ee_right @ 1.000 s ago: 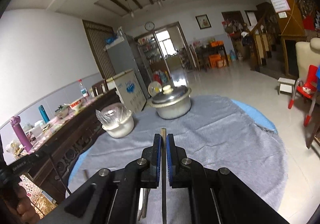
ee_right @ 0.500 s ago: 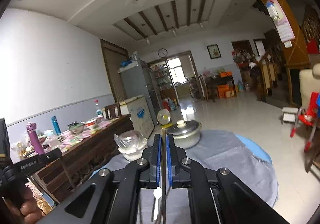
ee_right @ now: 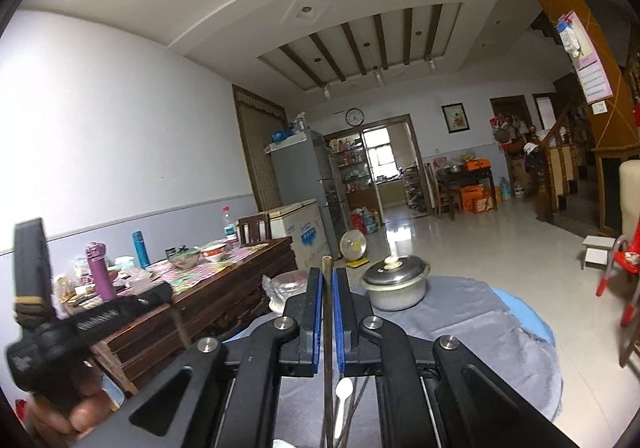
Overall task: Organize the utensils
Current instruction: 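Lift the chopsticks and lower them toward the holder with both tools, then open both tools to release the chopsticks into the grey holder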
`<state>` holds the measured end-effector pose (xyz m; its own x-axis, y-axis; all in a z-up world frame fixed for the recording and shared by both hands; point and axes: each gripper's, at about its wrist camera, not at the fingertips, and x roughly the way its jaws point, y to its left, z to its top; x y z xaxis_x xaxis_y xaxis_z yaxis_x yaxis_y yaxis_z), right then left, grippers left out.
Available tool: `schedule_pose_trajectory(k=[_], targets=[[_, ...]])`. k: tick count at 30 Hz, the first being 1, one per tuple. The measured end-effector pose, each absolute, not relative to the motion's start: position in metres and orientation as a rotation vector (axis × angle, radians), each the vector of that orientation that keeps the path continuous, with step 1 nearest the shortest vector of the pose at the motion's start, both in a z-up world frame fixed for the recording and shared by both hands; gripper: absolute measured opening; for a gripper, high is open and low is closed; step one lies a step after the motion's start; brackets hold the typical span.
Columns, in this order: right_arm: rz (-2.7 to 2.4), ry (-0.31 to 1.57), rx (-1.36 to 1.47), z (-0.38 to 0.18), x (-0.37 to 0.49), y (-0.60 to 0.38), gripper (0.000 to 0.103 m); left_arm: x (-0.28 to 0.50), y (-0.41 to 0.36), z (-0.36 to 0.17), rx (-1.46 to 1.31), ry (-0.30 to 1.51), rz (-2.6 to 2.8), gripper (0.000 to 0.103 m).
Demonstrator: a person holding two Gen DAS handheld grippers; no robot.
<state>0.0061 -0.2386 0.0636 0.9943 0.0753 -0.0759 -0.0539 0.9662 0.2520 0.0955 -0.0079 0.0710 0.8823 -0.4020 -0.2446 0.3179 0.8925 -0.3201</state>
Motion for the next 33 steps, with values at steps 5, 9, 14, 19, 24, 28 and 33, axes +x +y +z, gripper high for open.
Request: schedule_pose_trajectory(k=[5, 9, 14, 19, 24, 28, 33], targets=[[0.089, 0.120, 0.248, 0.054, 0.008, -0.233, 0.006, 0.102, -0.014, 0.053, -0.272, 0.354, -0.359, 0.006], [0.102, 0.151, 0.242, 0.045, 0.009, -0.231, 0.006, 0.103, -0.016, 0.040, -0.250, 0.382, -0.338, 0.006], [0.111, 0.203, 0.230, 0.034, 0.014, -0.227, 0.006, 0.103, -0.017, 0.030, -0.232, 0.408, -0.332, 0.006], [0.117, 0.268, 0.217, 0.020, 0.022, -0.223, 0.006, 0.101, -0.017, 0.025, -0.216, 0.425, -0.323, 0.006], [0.117, 0.326, 0.209, 0.007, 0.032, -0.220, 0.006, 0.103, -0.018, 0.019, -0.196, 0.458, -0.310, 0.006], [0.122, 0.357, 0.223, 0.000, 0.037, -0.222, 0.006, 0.104, -0.017, 0.014, -0.180, 0.478, -0.299, 0.007], [0.123, 0.377, 0.233, -0.004, 0.040, -0.223, 0.006, 0.105, -0.016, 0.012, -0.169, 0.491, -0.288, 0.007]])
